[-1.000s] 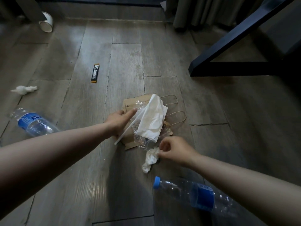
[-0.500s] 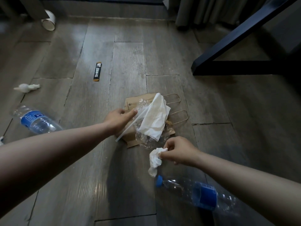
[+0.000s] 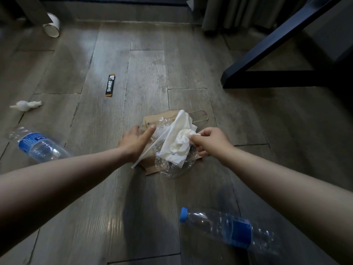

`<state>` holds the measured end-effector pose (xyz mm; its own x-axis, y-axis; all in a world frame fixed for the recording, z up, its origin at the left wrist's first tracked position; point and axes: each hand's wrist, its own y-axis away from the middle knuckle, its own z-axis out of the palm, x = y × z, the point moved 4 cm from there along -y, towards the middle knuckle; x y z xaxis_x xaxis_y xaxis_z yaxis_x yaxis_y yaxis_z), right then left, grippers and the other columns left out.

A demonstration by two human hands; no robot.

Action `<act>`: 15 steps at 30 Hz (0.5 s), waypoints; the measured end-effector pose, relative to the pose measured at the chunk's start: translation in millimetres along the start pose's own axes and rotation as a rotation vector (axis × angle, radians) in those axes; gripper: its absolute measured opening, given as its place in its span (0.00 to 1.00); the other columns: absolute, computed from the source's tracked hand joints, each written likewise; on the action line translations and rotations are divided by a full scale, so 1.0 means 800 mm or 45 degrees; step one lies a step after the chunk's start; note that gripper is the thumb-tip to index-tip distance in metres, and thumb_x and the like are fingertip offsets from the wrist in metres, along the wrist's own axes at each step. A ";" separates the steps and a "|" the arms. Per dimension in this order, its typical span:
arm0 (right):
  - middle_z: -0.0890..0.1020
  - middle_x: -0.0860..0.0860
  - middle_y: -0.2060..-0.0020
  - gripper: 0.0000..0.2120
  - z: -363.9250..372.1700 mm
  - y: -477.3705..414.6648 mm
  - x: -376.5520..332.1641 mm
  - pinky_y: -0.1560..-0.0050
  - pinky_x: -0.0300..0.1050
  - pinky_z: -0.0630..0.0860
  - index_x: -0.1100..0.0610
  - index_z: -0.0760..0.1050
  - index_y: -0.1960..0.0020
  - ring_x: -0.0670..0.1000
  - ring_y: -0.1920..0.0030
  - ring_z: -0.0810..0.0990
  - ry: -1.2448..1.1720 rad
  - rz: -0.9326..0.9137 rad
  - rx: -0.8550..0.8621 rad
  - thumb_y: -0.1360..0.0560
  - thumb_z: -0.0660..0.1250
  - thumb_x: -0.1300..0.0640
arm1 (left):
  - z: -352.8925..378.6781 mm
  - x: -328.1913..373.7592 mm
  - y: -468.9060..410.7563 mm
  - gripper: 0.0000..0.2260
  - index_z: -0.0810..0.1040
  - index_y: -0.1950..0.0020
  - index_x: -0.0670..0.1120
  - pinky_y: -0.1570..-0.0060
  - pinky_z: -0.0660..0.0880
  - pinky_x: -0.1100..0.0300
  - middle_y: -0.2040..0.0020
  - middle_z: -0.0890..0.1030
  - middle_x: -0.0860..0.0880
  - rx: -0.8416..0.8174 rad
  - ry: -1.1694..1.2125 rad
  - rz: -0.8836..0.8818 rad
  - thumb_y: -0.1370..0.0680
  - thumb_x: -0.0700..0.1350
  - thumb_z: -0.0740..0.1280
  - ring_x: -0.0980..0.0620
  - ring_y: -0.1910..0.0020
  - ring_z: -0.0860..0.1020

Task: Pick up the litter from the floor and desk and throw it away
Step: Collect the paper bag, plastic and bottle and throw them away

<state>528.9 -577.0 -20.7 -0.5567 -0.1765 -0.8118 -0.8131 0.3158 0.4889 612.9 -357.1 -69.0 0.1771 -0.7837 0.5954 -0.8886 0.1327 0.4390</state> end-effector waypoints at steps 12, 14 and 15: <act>0.77 0.57 0.58 0.09 -0.024 0.003 0.038 0.67 0.39 0.75 0.63 0.76 0.44 0.48 0.66 0.74 0.052 0.222 -0.179 0.23 0.64 0.63 | 0.006 -0.006 0.000 0.51 0.57 0.23 0.48 0.31 0.62 0.37 0.25 0.61 0.40 -0.031 -0.071 0.014 0.38 0.78 0.51 0.38 0.28 0.62; 0.78 0.58 0.56 0.06 -0.030 0.008 0.047 0.69 0.38 0.74 0.61 0.76 0.46 0.48 0.64 0.74 0.083 0.231 -0.152 0.23 0.65 0.63 | 0.012 -0.001 0.001 0.53 0.57 0.23 0.48 0.31 0.62 0.38 0.25 0.61 0.41 -0.024 -0.130 0.038 0.40 0.79 0.52 0.39 0.28 0.62; 0.78 0.57 0.55 0.06 -0.032 0.010 0.051 0.67 0.39 0.74 0.60 0.76 0.46 0.48 0.63 0.75 0.109 0.235 -0.142 0.23 0.65 0.63 | 0.014 0.003 0.002 0.53 0.56 0.23 0.49 0.30 0.62 0.39 0.24 0.60 0.42 -0.020 -0.181 0.063 0.41 0.79 0.54 0.39 0.27 0.61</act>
<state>495.1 -605.8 -41.6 -0.7061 -0.2056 -0.6776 -0.7074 0.2457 0.6627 606.7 -365.6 -74.5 0.0709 -0.8537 0.5159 -0.8880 0.1815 0.4225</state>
